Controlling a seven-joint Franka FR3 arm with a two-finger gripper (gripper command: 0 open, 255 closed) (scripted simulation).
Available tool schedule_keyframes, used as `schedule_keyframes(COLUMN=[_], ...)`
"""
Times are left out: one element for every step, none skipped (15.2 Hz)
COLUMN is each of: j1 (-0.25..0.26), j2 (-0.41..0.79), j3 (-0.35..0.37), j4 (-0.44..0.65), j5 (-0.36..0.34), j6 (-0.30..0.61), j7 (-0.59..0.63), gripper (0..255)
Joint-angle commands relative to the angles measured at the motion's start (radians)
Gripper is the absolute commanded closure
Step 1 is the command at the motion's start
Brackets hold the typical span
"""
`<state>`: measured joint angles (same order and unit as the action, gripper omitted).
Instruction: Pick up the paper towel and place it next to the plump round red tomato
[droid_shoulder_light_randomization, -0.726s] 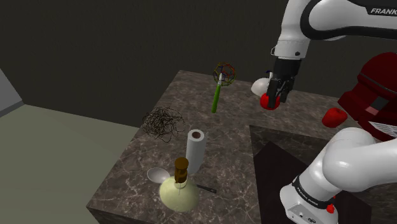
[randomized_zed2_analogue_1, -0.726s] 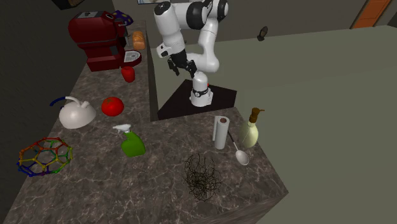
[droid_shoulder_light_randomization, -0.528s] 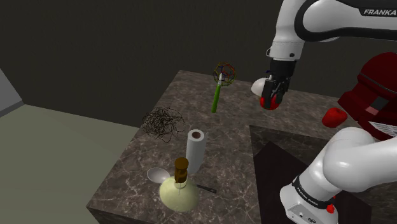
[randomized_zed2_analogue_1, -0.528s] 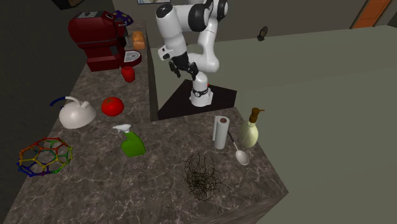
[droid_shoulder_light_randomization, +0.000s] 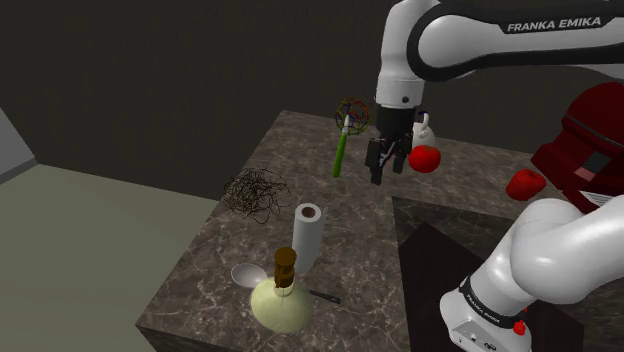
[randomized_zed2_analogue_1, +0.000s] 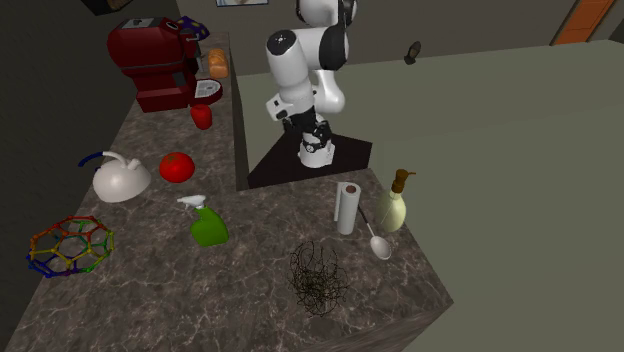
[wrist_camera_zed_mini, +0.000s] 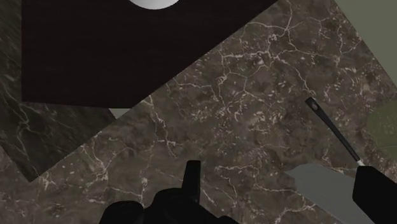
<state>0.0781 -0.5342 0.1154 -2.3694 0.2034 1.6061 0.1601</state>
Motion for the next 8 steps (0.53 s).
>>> schedule_keyframes(j1=[0.015,0.022,0.029,0.036,0.042,0.048,0.055,0.061], j2=[0.061,0.092,0.125,0.158,0.191,0.225,0.259,0.294], j3=[0.03,0.045,0.06,0.075,0.089,0.103,0.117,0.13], j4=[0.03,0.048,0.066,0.085,0.106,0.128,0.151,0.175], j5=[0.017,0.023,0.029,0.034,0.037,0.04,0.041,0.041], j6=[0.031,0.046,0.06,0.074,0.087,0.099,0.111,0.122], j7=[0.026,0.04,0.053,0.067,0.081,0.095,0.109,0.124], gripper=[0,0,0,0,0,0,0,0])
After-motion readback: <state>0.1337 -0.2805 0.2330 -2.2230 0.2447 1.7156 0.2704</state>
